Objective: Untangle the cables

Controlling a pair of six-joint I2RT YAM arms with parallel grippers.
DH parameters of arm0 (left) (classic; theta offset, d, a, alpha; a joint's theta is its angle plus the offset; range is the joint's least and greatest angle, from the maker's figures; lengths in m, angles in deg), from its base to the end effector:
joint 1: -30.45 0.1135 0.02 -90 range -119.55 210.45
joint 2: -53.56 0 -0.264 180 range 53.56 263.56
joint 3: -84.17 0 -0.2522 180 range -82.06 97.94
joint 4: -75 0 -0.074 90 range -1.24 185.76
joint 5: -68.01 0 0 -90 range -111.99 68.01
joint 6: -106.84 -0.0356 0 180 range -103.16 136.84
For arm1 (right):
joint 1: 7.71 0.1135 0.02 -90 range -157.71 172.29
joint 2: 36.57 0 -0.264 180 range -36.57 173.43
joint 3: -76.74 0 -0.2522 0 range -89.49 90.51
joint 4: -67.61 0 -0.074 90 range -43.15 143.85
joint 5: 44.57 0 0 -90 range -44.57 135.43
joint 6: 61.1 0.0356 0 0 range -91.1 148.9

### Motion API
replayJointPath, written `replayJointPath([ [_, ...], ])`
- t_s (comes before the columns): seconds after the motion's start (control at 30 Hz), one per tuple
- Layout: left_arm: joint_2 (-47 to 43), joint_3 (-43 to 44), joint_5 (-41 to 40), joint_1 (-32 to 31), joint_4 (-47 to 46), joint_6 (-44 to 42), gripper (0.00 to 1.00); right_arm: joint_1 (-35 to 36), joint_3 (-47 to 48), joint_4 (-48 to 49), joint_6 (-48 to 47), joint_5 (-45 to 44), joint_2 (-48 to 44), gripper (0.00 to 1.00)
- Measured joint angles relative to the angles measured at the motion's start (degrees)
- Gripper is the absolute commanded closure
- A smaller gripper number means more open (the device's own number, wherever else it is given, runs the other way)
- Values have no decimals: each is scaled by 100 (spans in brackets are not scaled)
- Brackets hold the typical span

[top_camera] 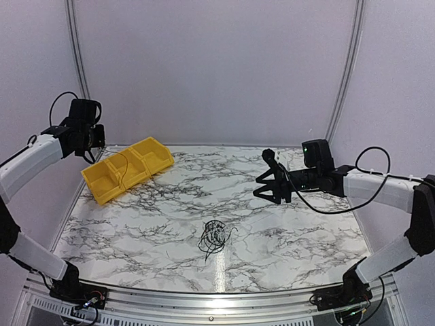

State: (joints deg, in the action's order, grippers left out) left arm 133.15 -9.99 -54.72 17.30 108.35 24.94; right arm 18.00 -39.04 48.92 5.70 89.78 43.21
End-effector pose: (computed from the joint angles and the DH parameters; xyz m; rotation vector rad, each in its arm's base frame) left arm 0.3116 -0.0530 0.3533 -0.2638 1.9623 0.3427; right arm 0.2580 0.1518 0.2497 -1.2488 1.6803 0.8577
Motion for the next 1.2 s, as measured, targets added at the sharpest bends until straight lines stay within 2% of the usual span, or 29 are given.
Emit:
replayJointPath([
  [0.37, -254, -24, 1014, 127, -15, -17, 100, 0, 2, -70, -92, -57, 164, 41],
  [0.73, -400, -199, 680, 190, -111, -236, 100, -2, 7, -168, -111, -107, 337, 41],
  [0.97, -315, -374, 557, 612, -286, -280, 100, -2, 9, -225, -149, -116, 369, 41],
  [1.2, 164, -420, 525, 955, -411, -297, 100, -2, 11, -251, -208, -118, 374, 41],
])
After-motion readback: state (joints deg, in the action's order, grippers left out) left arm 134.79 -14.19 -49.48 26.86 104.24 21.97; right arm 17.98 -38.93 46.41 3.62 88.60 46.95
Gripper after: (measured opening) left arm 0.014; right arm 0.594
